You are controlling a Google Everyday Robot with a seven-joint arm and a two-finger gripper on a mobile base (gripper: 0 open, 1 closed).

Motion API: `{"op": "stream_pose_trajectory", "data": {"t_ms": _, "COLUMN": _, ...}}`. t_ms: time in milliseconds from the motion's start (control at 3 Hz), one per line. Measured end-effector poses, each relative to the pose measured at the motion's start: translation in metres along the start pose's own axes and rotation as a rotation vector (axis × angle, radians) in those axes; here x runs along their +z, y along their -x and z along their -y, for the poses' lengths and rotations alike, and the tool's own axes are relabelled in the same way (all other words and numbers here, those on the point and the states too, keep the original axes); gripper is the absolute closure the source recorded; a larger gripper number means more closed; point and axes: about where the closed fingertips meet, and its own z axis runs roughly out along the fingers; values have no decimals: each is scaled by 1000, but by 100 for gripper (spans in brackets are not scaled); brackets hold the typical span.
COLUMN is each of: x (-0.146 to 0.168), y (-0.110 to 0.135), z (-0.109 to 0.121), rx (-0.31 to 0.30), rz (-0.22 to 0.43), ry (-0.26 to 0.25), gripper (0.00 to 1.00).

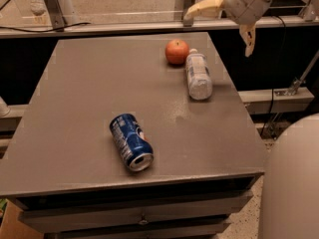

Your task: Move blue plastic bottle near apple

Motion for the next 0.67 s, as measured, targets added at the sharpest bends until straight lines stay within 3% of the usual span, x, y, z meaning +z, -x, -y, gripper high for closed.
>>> {"op": "stream_pose_trajectory", "data": {"t_ms": 333, "x": -57, "y": -18, "z": 3, "rx": 79, "rz": -120, "ry": -137, "gripper": 0}}
{"op": "stream_pose_trajectory", "data": {"t_ms": 667, "x": -57, "y": -18, "z": 3, "rx": 79, "rz": -120, "ry": -137, "gripper": 0}}
